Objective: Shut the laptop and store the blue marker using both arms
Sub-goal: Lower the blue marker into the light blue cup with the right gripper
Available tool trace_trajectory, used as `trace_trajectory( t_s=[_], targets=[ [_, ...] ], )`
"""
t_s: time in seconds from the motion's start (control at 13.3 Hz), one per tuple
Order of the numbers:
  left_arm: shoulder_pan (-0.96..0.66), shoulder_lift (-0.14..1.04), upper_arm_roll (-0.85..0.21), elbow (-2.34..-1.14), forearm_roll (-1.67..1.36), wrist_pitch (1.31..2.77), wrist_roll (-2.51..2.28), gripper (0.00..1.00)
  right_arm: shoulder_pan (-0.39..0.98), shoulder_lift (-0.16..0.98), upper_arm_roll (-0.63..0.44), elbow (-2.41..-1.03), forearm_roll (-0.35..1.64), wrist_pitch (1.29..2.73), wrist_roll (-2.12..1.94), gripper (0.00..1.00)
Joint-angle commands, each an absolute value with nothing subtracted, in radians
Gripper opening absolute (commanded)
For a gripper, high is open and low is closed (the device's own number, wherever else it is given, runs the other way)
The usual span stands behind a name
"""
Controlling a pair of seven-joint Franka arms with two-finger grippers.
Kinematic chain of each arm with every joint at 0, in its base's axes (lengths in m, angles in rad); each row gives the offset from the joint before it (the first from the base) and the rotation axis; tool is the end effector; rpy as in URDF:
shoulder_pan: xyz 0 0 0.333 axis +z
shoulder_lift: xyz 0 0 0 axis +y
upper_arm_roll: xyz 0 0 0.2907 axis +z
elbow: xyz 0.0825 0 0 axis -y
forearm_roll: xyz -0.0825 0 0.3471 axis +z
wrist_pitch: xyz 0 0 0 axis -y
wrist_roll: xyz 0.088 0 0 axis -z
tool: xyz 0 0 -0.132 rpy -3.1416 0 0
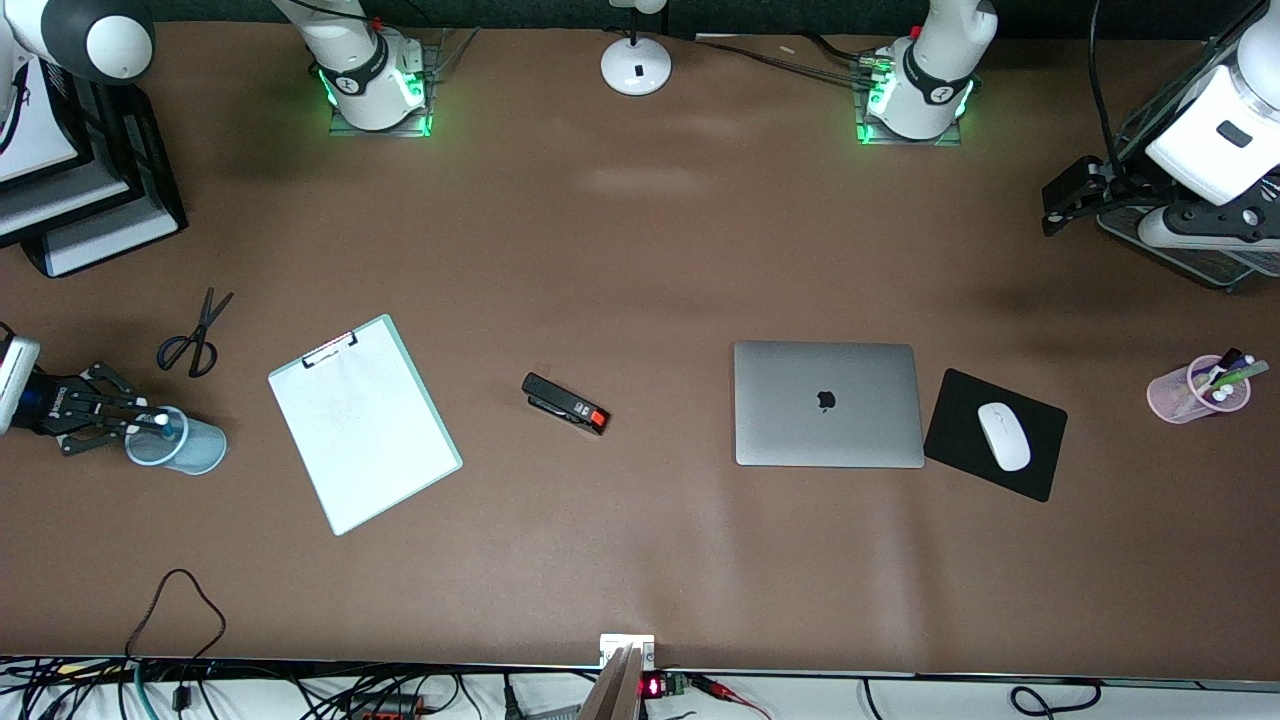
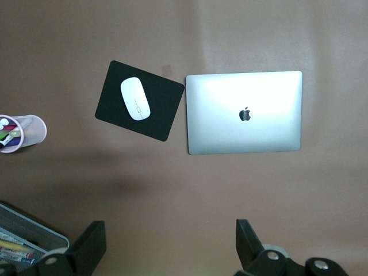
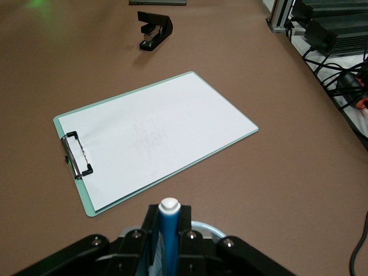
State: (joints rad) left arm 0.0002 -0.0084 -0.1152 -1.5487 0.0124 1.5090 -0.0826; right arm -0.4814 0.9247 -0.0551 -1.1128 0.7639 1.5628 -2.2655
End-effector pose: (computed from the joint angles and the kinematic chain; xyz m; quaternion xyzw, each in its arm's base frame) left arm 0.5051 -0.0569 0.5827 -0.9997 0.0159 0.0149 0.0082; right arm 0.6206 -0.2505 0.2315 -0.6515 -0.6413 -0.2987 0.2741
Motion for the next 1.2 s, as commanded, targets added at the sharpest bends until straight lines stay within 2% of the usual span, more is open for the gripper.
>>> trace_trajectory(
  t_s=[0.0,0.9,0.97,1.12],
  targets=[
    [0.006,-0.021,-0.112,-1.563,-0.008,1.519,-0.057,1.0,-0.492,0.954,-0.052,-1.081,0.781,1.555,-2.276,0.06],
    [0.006,-0.025,-0.117,-1.562,-0.008,1.519,-0.057,1.0,-0.495,0.979,-0.051,-1.081,0.782,1.568,-2.28,0.07],
    [0.006,-0.025,-0.117,-1.562,-0.008,1.519,-0.057,1.0,-0.495,0.977,-0.051,-1.081,0.782,1.568,-2.276,0.11],
    [0.006,-0.025,-0.117,-1.559,-0.008,1.52,-0.057,1.0,-0.494,0.971,-0.051,-1.075,0.785,1.569,-2.237,1.0]
  ],
)
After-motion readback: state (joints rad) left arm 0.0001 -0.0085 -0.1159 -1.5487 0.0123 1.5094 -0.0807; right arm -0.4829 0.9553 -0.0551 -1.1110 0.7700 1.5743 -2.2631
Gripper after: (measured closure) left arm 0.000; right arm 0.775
